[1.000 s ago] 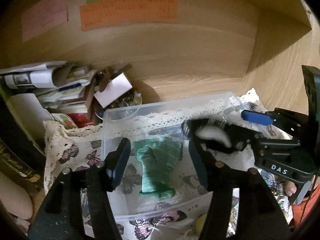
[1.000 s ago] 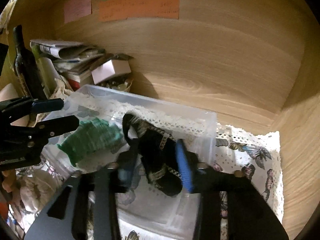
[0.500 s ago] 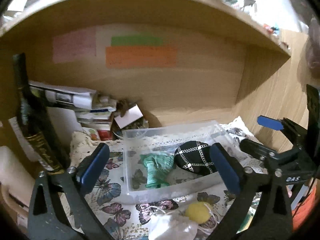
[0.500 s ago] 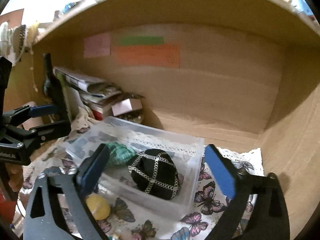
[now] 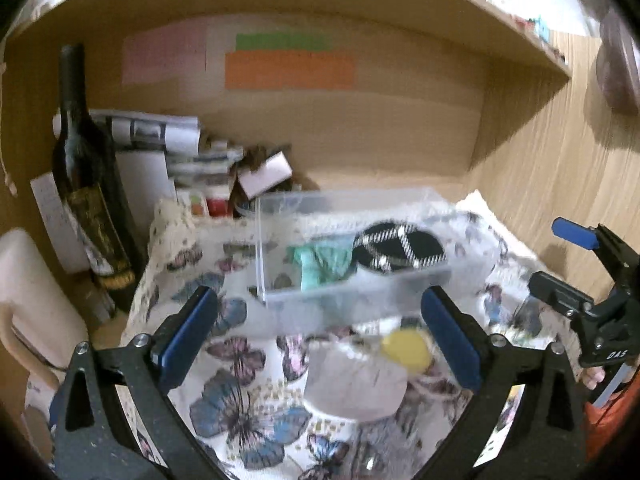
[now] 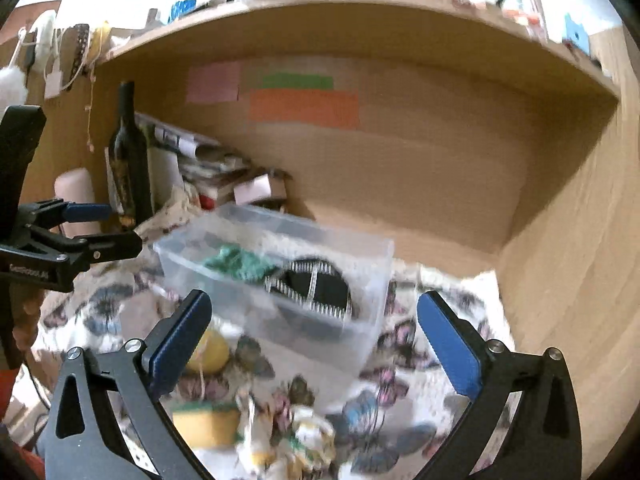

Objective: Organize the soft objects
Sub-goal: 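Grasp the white drawstring pouch with the left gripper while the right gripper grasps the floral scrunchie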

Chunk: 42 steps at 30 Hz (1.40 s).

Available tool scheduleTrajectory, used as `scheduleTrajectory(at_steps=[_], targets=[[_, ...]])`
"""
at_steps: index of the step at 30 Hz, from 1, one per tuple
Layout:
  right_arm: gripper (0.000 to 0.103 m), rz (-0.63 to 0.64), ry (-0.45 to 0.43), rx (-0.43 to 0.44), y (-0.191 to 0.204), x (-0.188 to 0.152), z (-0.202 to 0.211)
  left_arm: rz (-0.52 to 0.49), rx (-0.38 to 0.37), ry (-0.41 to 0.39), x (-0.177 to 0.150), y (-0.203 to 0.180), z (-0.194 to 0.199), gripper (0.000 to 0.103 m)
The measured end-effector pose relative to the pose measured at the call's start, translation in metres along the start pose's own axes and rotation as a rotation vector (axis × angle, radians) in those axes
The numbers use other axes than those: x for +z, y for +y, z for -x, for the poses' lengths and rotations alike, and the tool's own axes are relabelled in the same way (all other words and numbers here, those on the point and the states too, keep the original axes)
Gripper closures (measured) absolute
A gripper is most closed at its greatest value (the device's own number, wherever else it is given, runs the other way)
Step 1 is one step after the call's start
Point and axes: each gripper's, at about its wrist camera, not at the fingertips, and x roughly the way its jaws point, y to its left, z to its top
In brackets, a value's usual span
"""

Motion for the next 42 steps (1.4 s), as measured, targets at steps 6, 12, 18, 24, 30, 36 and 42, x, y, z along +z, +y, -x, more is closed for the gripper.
scheduleTrajectory(at_steps=[6,12,18,24,30,36,42], targets=[[0.000,-0.090,0.110,0.022,-0.016,-0.033,-0.007,-0.011,-0.020,0.080,-0.029,-0.002,-0.013,0.000],[0.001,-0.109,0.209,0.040,-0.020,-0.059,-0.018,-0.009,-0.027,0.119,-0.049,-0.007,-0.023,0.000],[0.031,-0.123,0.255,0.086,-0.021,-0.066,-0.028,-0.014,-0.040,0.140,-0.055,-0.007,-0.032,0.003],[0.069,-0.132,0.283,0.112,-0.020,-0.069,-0.037,-0.025,-0.084,0.173,-0.056,-0.008,-0.038,0.038],[0.078,-0.149,0.222,0.087,-0.027,-0.059,-0.024,-0.023,-0.091,0.152,-0.054,-0.009,-0.033,0.059],[0.078,-0.154,0.145,0.067,-0.032,-0.042,-0.009,-0.010,-0.088,0.121,-0.047,-0.002,-0.023,0.070],[0.078,-0.156,0.068,0.057,-0.034,-0.021,0.000,-0.018,-0.074,0.056,-0.034,0.002,-0.003,0.071]])
